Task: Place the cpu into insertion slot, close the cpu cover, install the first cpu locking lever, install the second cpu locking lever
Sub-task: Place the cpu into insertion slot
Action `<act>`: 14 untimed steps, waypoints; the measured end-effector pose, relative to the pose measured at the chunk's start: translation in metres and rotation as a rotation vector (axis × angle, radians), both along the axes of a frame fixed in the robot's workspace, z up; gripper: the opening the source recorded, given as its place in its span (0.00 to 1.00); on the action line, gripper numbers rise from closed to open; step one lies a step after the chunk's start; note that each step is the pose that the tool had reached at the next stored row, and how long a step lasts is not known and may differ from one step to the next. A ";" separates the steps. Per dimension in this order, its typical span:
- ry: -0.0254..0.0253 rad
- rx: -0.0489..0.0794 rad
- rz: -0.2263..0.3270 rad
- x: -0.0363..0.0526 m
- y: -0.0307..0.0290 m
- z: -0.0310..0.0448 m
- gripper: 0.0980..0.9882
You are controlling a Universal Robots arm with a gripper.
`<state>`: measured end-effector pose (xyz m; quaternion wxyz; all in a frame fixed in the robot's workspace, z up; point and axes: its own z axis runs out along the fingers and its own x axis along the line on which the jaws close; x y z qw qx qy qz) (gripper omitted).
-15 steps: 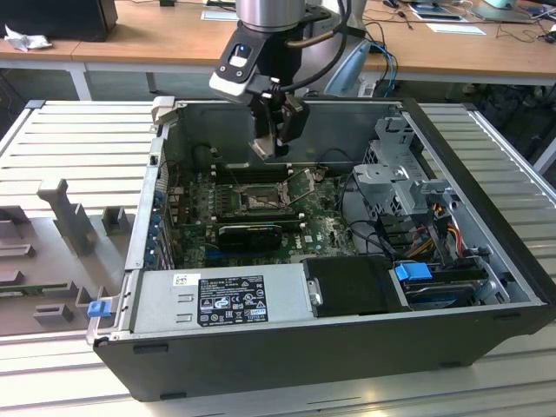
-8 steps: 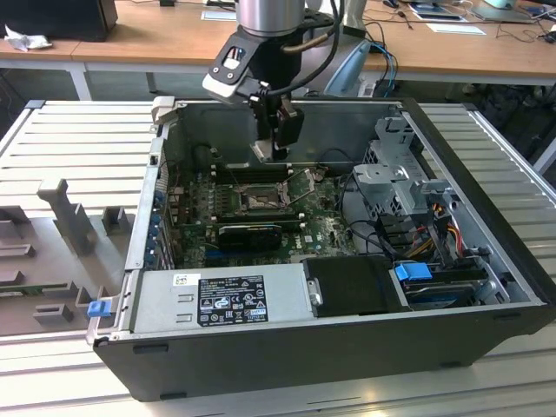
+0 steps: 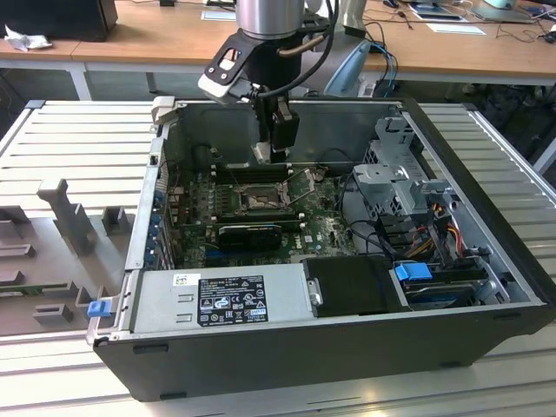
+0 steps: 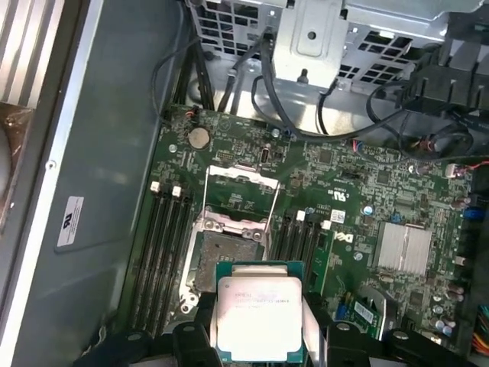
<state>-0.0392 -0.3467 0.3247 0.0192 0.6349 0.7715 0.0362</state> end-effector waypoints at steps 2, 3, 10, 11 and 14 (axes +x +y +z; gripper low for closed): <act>0.0004 0.000 -0.022 0.0000 0.0001 -0.0006 0.49; 0.0005 0.000 -0.031 0.0000 0.0002 -0.0008 0.49; 0.0011 0.000 -0.132 0.0000 0.0003 -0.0039 0.49; 0.0012 0.000 -0.141 -0.0003 0.0003 -0.0052 0.49; 0.0011 0.000 -0.141 -0.0008 0.0003 -0.0150 0.49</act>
